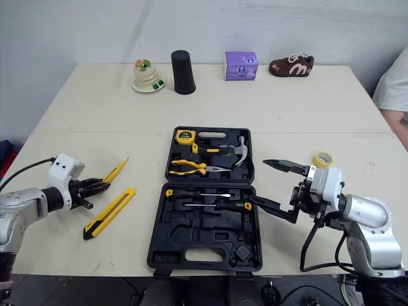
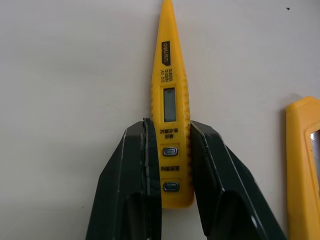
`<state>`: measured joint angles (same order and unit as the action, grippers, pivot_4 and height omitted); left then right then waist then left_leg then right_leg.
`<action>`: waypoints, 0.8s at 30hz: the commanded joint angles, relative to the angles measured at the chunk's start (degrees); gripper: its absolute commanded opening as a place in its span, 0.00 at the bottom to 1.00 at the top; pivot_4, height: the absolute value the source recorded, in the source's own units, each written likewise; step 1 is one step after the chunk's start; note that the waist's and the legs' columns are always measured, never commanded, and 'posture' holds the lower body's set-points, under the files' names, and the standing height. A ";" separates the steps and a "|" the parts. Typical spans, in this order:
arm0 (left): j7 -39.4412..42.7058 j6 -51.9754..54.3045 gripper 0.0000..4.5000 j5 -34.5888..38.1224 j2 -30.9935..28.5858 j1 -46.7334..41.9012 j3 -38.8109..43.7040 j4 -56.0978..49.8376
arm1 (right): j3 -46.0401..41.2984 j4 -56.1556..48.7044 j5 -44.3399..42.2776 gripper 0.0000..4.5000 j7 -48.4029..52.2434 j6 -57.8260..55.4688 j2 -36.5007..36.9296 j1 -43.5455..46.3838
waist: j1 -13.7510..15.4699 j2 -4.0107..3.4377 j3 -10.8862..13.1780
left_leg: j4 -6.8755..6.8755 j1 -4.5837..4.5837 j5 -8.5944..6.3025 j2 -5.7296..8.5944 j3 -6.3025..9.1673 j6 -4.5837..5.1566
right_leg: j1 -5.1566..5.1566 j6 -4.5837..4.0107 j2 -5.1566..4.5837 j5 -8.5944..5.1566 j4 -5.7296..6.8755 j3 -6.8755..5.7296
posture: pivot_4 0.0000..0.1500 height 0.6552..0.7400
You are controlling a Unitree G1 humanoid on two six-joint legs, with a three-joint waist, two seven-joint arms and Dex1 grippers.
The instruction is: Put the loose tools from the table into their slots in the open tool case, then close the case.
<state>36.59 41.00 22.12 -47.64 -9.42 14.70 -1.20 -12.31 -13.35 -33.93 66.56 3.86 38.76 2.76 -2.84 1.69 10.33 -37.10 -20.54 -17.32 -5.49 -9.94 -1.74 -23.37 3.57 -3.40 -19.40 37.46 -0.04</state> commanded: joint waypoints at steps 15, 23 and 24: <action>23.30 -18.53 0.11 1.91 -6.06 -5.21 -12.64 -25.80 | -7.96 -6.43 -2.85 1.00 4.42 -2.92 6.26 -13.41 | 0.92 0.27 0.19 | -0.01 -0.06 -0.01 0.11 -0.11 -0.08 | -0.07 0.00 0.25 0.00 -0.05 0.18 | 1.00 1.00; 22.51 -3.40 0.11 -7.06 -9.92 -13.50 -29.11 -35.18 | -9.28 -12.01 -3.74 1.00 2.09 -7.98 7.18 -16.51 | 0.95 0.28 0.20 | -0.04 -0.01 0.04 0.02 -0.07 -0.17 | -0.05 0.04 0.91 0.04 -0.03 0.50 | 1.00 1.00; 21.80 -0.94 0.11 -7.95 -10.22 -14.01 -30.37 -35.71 | -9.38 -12.49 -3.78 1.00 1.71 -8.46 7.15 -16.54 | 0.87 0.27 0.20 | -0.03 -0.01 0.04 0.01 -0.08 -0.17 | -0.06 0.04 0.93 0.04 -0.04 0.53 | 1.00 1.00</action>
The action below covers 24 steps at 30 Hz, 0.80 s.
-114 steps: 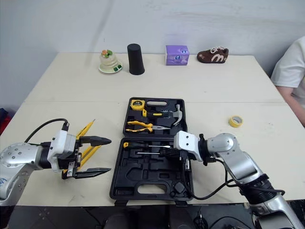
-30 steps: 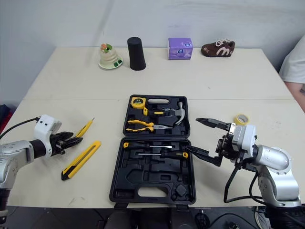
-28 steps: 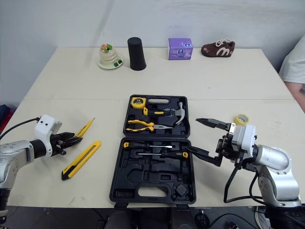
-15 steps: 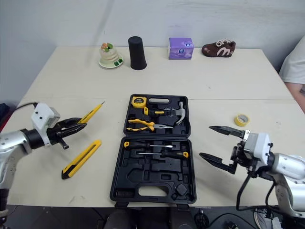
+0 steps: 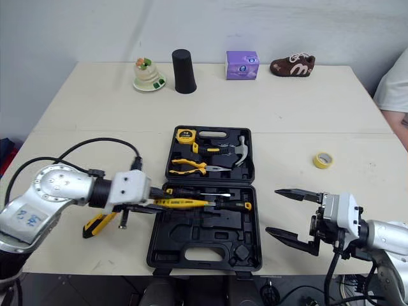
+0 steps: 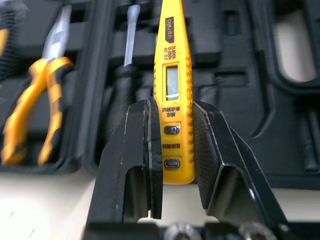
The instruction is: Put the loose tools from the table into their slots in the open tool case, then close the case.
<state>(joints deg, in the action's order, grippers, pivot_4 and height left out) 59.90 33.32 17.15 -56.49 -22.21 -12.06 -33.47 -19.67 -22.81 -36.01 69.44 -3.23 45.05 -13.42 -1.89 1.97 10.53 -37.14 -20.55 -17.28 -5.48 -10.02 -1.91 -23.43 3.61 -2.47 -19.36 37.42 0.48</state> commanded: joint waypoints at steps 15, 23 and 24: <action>-3.88 14.77 0.11 -11.25 3.51 -8.95 -14.11 -1.83 | 0.17 -4.87 -0.42 1.00 -3.36 -3.97 -0.21 1.99 | 0.27 0.02 0.01 | -0.11 -0.02 0.02 -0.04 0.04 -0.01 | 0.01 -0.02 0.08 0.00 0.03 -0.02 | 1.00 1.00; -2.26 16.06 0.33 -11.27 5.57 -12.12 -16.16 -0.19 | 0.04 -4.08 0.25 1.00 -3.31 -2.62 -0.93 1.44 | 0.35 0.03 0.01 | -0.26 -0.01 0.07 0.01 0.06 0.07 | 0.05 0.05 0.06 0.04 0.11 -0.02 | 1.00 1.00; -1.69 15.78 0.42 -10.99 5.59 -12.22 -16.23 0.11 | 0.04 -4.01 0.29 1.00 -3.36 -2.56 -1.04 1.45 | 0.32 0.03 0.01 | -0.28 -0.01 0.07 0.02 0.08 0.07 | 0.07 0.06 0.04 0.04 0.11 -0.03 | 1.00 1.00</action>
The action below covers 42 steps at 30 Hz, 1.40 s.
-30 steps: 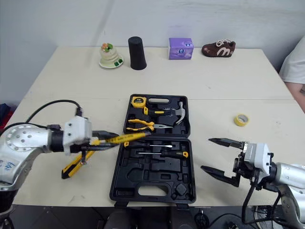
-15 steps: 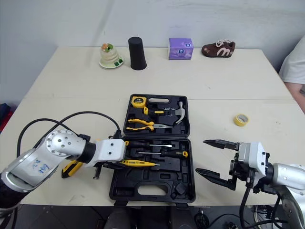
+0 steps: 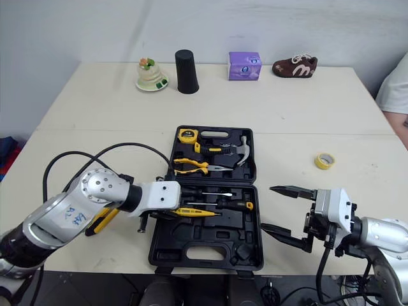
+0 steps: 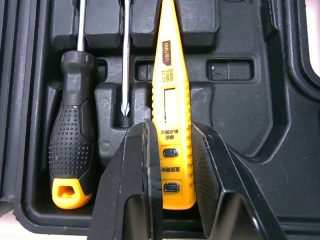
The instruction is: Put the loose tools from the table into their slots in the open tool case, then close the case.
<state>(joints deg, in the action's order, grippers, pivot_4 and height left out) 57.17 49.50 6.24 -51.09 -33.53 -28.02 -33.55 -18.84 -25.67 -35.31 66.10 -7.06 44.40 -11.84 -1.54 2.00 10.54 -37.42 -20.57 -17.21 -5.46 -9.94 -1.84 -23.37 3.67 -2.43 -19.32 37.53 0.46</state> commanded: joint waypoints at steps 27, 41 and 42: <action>0.99 -36.74 0.03 2.07 12.15 20.63 13.77 20.76 | 0.81 4.35 2.82 1.00 1.06 7.40 -3.10 -1.40 | -0.16 0.00 -0.01 | 0.02 0.10 0.05 -0.12 -0.01 -0.07 | 0.02 -0.07 0.00 -0.04 0.14 0.00 | 1.00 1.00; -3.21 -27.31 0.03 -0.09 9.94 22.31 10.73 19.30 | -1.25 6.03 2.46 1.00 1.95 8.60 -2.82 -3.49 | -0.23 -0.25 -0.30 | 0.38 1.39 -0.31 -0.23 0.11 0.22 | 1.35 -0.25 -0.24 -0.12 -0.18 -0.07 | 1.00 1.00; -3.05 -27.95 0.03 0.56 10.22 22.11 11.01 19.46 | -1.46 6.29 2.47 1.00 2.07 8.68 -2.75 -3.50 | -0.23 -0.31 -0.33 | 0.38 1.43 -0.31 -0.27 0.12 0.23 | 1.41 -0.27 -0.24 -0.13 -0.22 -0.08 | 1.00 1.00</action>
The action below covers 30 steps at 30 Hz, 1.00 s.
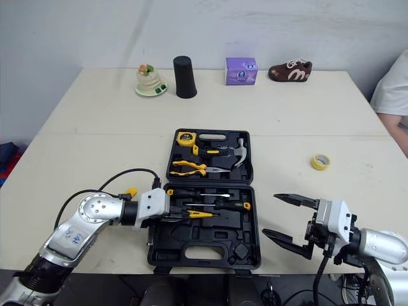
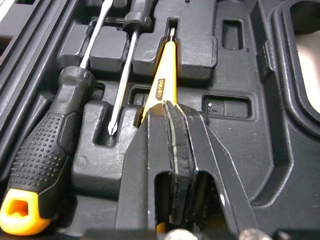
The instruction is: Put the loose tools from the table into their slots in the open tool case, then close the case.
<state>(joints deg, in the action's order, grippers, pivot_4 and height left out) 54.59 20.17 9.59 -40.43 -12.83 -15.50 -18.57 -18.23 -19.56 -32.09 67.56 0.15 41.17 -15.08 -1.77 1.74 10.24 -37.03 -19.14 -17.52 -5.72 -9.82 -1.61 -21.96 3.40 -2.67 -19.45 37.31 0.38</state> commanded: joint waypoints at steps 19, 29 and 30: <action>-10.23 -19.87 0.77 9.63 -3.27 14.15 47.35 22.65 | -29.16 49.40 9.09 1.00 -7.81 26.17 7.17 -0.67 | -1.58 -0.08 0.26 | 0.04 -0.56 -0.33 -0.11 -0.13 -0.11 | -0.55 -0.05 0.03 -0.03 -0.39 -0.03 | 1.00 1.00; -16.32 -26.36 0.98 6.54 -4.64 28.90 62.07 34.90 | -32.91 73.73 12.40 1.00 -18.83 35.59 13.35 -5.67 | -2.95 0.04 0.31 | 0.07 -0.54 -0.60 -0.28 -0.22 -0.44 | -0.57 -0.18 -0.15 -0.27 -0.48 -0.07 | 1.00 1.00; -16.33 -26.87 0.98 6.18 -4.60 29.51 61.85 34.78 | -32.49 74.55 12.40 1.00 -18.92 36.31 13.46 -5.74 | -3.08 0.04 0.31 | 0.08 -0.53 -0.76 -0.26 -0.22 -0.39 | -0.54 -0.19 -0.20 -0.27 -0.49 -0.07 | 1.00 1.00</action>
<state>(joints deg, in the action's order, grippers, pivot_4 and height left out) 38.85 -4.99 16.51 -43.96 16.11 45.02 16.58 -49.96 53.83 -19.54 49.35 34.59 53.67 -19.99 -4.85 1.79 10.55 -36.95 -19.64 -18.37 -5.94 -10.05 -1.97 -22.47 3.18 -2.91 -19.73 36.79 0.32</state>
